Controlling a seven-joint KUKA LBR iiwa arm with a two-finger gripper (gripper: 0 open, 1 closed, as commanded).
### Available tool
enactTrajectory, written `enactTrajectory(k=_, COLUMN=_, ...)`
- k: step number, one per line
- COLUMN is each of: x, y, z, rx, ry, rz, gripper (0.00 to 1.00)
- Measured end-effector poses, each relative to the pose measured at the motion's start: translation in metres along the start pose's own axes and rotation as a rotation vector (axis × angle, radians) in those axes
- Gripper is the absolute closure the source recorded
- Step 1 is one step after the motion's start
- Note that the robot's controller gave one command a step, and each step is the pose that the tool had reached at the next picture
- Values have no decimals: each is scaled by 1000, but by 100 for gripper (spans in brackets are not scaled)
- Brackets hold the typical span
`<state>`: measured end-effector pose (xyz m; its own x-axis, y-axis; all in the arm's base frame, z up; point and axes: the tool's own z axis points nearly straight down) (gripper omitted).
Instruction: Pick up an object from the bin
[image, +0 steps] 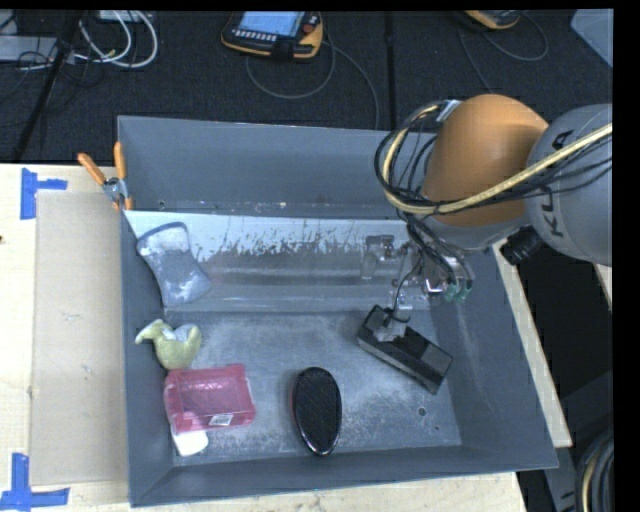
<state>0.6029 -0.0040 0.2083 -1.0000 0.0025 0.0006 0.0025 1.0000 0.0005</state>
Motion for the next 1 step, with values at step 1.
enactTrajectory(k=1, x=11, y=-49, z=66, rx=-1, ry=-1, rz=23, gripper=0)
